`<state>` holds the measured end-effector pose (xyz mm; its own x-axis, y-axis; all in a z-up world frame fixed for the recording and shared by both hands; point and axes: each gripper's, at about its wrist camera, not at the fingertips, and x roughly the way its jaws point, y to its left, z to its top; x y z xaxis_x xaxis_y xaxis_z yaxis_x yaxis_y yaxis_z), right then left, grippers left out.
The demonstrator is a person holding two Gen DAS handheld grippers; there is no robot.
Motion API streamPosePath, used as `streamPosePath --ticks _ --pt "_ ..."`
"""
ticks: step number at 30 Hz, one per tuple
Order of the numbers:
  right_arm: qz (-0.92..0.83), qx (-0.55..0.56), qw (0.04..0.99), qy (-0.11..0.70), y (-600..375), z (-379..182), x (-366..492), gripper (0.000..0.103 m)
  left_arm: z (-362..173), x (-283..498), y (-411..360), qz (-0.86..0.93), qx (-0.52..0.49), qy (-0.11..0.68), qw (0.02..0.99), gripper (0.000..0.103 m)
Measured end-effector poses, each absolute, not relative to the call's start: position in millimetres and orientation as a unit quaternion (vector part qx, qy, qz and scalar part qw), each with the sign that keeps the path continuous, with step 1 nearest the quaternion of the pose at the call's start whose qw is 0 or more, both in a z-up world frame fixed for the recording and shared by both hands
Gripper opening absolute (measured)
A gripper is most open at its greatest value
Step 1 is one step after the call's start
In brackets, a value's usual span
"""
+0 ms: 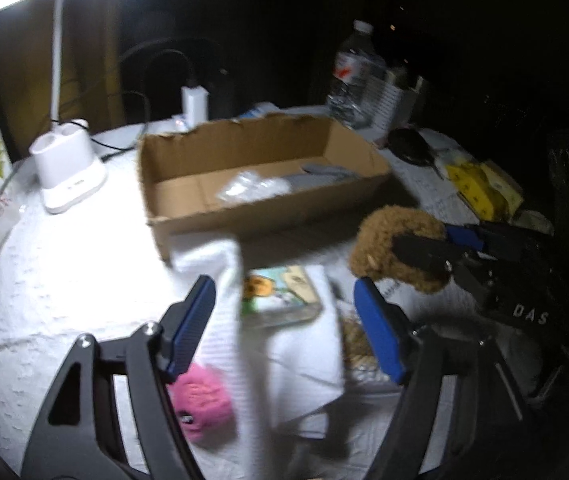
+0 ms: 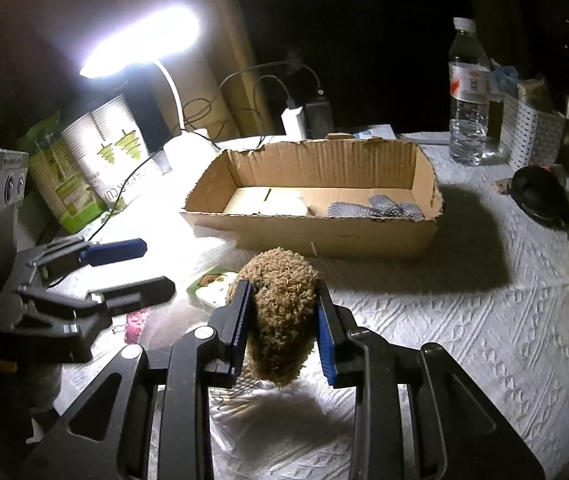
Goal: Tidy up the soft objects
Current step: 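Grasp and lift the tissue pack with the left tool while the right tool grasps the brown fuzzy ball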
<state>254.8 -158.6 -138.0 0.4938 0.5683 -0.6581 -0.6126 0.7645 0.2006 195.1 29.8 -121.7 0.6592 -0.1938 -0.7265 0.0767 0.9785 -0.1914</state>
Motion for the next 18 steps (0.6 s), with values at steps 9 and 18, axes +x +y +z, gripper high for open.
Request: streamPosePath --ticks 9,18 --pt "0.324 -0.006 0.867 0.379 -187.0 -147.7 263.6 0.031 -150.3 227.4 6.5 -0.093 -0.063 0.434 0.894 0.073" --pt "0.325 0.004 0.862 0.389 -194.4 -159.3 272.4 0.031 -173.5 239.1 35.0 -0.026 -0.071 0.469 0.88 0.074"
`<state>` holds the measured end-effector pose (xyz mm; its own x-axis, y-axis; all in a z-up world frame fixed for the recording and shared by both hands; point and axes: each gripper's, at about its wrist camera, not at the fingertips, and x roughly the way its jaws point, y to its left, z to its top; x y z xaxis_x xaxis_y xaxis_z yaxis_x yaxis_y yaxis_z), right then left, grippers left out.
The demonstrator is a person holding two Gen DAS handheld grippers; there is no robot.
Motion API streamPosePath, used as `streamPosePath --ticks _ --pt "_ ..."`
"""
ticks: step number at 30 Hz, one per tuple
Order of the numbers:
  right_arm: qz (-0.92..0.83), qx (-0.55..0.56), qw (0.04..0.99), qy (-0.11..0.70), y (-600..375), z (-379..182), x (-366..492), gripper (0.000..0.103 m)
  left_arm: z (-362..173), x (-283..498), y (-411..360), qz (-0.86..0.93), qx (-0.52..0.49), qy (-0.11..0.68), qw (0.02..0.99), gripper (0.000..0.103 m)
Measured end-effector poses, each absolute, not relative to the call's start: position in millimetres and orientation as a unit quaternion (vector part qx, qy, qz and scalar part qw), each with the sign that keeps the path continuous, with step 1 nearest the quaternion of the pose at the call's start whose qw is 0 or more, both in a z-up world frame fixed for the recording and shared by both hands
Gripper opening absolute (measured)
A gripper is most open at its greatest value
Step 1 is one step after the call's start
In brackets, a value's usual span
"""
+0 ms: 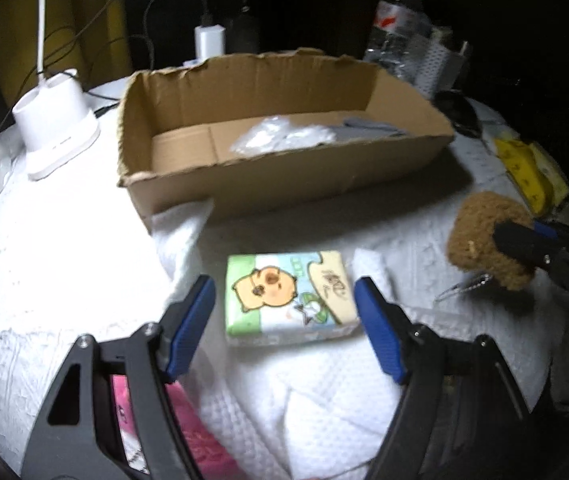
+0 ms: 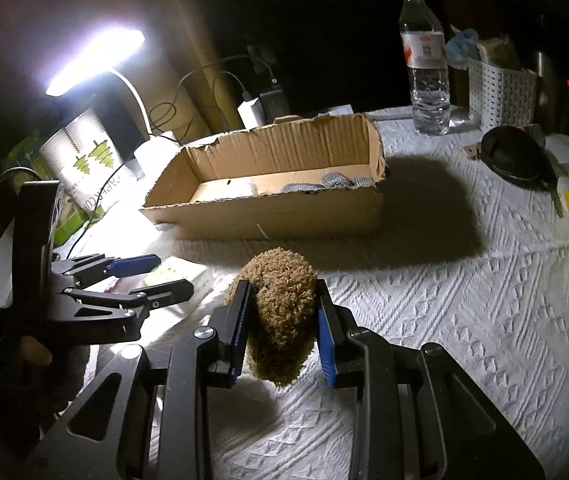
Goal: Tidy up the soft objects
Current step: 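Grasp and lift the tissue pack with the left tool while the right tool grasps the brown fuzzy ball, then lower the tissue pack into the box with the left tool while the right tool releases the fuzzy ball there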
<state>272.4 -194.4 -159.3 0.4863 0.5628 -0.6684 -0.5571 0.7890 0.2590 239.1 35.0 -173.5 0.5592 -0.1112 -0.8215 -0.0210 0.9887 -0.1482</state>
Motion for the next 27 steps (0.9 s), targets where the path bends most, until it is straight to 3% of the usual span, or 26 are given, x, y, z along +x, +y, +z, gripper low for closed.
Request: streamPosePath --ticks 8,10,27 --pt "0.328 0.004 0.861 0.39 -191.5 -161.0 273.8 0.031 -183.4 244.2 29.6 -0.04 -0.055 0.479 0.875 0.074" --pt "0.326 0.004 0.863 0.386 -192.6 -158.4 272.8 0.031 -180.3 244.2 28.5 -0.047 -0.058 0.475 0.877 0.068" --pt "0.327 -0.012 0.878 0.35 -187.6 -122.4 266.4 0.031 -96.2 221.1 37.1 -0.08 -0.075 0.387 0.916 0.068"
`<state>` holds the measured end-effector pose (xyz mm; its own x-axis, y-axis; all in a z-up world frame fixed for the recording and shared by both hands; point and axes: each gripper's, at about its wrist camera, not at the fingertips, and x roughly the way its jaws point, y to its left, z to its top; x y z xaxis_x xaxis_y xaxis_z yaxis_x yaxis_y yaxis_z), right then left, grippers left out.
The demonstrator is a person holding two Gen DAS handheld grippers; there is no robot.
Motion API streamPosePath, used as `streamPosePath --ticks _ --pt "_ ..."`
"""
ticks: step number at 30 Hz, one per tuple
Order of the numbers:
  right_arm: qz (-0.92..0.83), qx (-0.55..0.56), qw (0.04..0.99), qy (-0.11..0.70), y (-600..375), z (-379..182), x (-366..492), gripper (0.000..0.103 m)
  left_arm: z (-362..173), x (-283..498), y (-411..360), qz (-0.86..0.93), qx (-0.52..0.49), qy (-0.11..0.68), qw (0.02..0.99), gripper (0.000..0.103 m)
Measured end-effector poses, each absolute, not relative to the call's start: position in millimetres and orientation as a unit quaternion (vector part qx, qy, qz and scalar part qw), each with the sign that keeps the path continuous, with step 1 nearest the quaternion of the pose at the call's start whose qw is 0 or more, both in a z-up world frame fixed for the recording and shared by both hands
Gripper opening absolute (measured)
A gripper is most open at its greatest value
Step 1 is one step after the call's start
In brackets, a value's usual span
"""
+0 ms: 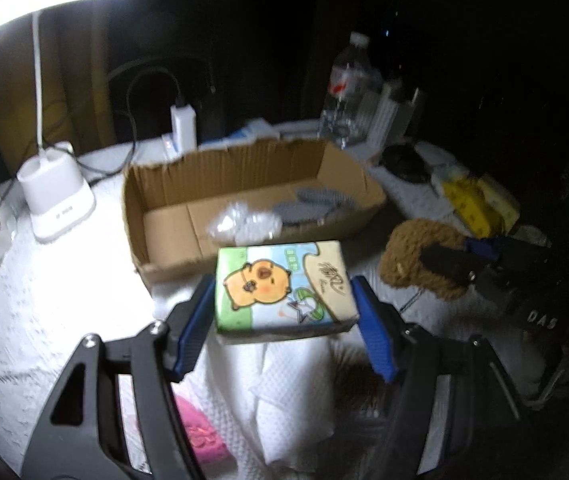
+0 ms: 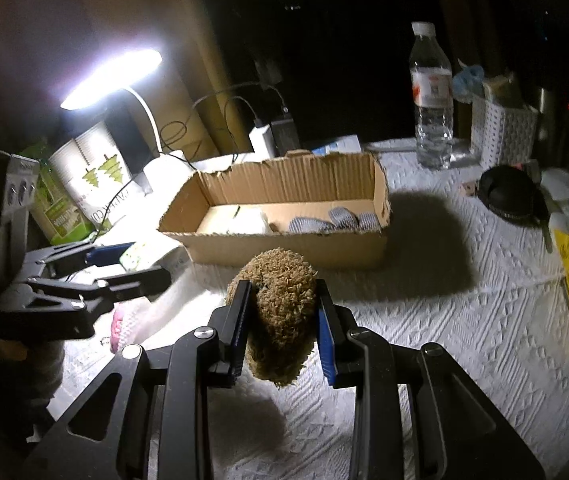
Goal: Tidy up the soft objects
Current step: 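Lower the tissue pack into the box with the left tool while the right tool releases the fuzzy ball there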
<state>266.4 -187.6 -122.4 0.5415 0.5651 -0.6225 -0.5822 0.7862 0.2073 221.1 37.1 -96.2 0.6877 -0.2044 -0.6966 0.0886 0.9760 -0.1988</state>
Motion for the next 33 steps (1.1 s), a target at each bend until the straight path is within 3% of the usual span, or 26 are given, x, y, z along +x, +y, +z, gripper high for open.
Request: streamPosePath --ticks 15,33 --pt "0.336 -0.041 0.887 0.314 -155.6 -89.7 302.2 0.031 -73.4 258.0 78.2 -0.026 -0.076 0.341 0.937 0.068" --pt "0.328 -0.06 0.887 0.318 -97.2 -113.8 365.5 0.033 -124.8 322.3 104.0 0.009 -0.092 0.383 0.919 0.069"
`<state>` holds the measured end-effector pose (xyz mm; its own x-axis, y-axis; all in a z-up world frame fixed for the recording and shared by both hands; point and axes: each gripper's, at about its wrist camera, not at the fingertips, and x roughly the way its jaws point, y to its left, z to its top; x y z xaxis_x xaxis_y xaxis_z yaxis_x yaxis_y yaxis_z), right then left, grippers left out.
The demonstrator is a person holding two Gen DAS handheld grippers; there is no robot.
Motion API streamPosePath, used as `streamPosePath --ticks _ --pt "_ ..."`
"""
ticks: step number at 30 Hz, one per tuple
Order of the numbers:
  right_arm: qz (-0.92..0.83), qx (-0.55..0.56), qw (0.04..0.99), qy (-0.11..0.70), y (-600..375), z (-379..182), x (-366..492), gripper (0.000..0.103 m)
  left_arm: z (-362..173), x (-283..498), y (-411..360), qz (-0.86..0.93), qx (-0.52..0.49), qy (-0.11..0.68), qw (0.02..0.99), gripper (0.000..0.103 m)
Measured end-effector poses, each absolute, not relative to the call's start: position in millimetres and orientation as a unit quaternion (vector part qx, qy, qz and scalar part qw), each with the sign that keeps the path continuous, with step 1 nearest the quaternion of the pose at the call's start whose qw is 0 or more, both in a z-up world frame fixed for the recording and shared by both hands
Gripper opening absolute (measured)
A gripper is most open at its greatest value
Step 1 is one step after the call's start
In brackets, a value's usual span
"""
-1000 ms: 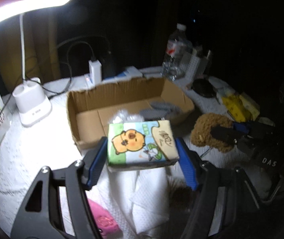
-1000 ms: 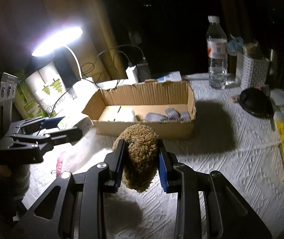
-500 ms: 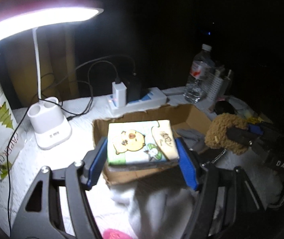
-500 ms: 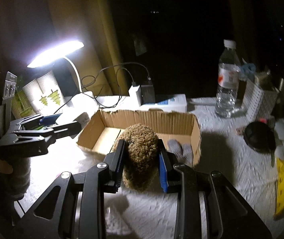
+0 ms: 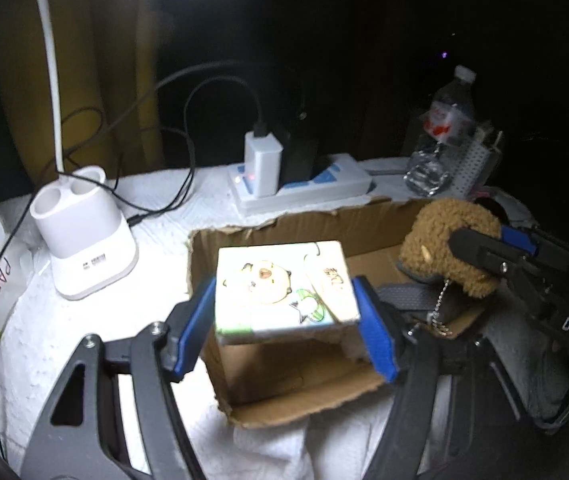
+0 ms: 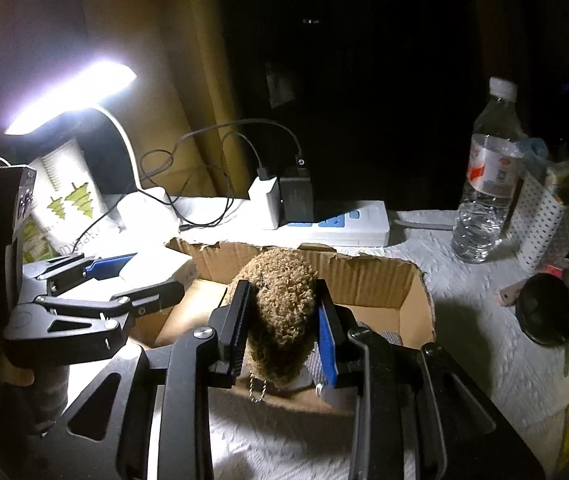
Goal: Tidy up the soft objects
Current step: 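Lower the tissue pack into the box with the left tool while the right tool releases the fuzzy ball there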
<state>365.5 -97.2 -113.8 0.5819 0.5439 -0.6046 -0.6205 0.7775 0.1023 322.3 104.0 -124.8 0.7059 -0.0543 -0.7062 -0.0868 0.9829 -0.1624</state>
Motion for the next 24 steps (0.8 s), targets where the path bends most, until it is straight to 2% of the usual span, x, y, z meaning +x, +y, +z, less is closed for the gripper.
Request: streamPosePath --ticks 3,5,7,24 --pt "0.326 -0.057 0.885 0.327 -93.1 -120.7 375.0 0.04 -129.6 325.8 106.3 0.01 -0.098 0.385 0.918 0.079" --pt "0.327 -0.057 0.883 0.331 -91.6 -123.5 378.8 0.051 -128.8 325.2 107.2 0.008 -0.104 0.382 0.918 0.084" --pt "0.323 -0.057 0.885 0.33 -92.2 -123.5 378.2 0.058 -126.6 324.0 107.0 0.007 -0.105 0.38 0.919 0.086" --pt "0.315 -0.066 0.898 0.299 -106.6 -86.1 317.5 0.058 -78.6 261.5 96.1 0.002 -0.089 0.338 0.937 0.086"
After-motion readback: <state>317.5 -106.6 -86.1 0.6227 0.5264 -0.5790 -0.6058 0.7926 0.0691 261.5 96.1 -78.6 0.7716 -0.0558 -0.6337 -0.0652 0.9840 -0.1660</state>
